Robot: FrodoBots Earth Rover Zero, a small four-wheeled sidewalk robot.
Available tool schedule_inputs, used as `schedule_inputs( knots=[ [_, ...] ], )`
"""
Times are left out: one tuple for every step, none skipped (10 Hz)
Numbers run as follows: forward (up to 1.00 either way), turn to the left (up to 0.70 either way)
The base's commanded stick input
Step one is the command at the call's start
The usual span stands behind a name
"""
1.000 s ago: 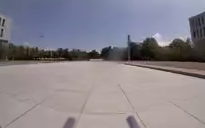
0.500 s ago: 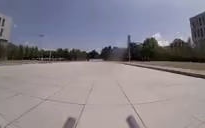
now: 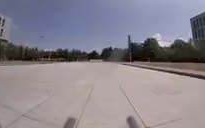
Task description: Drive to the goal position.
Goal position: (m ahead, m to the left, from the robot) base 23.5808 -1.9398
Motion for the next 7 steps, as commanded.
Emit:
schedule_inputs(
  knots=[
    [1.0, 0.0],
    [1.0, 0.0],
    [1.0, 0.0],
    [1.0, 0.0],
    [1.0, 0.0],
    [1.0, 0.0],
    [1.0, 0.0]
  ],
)
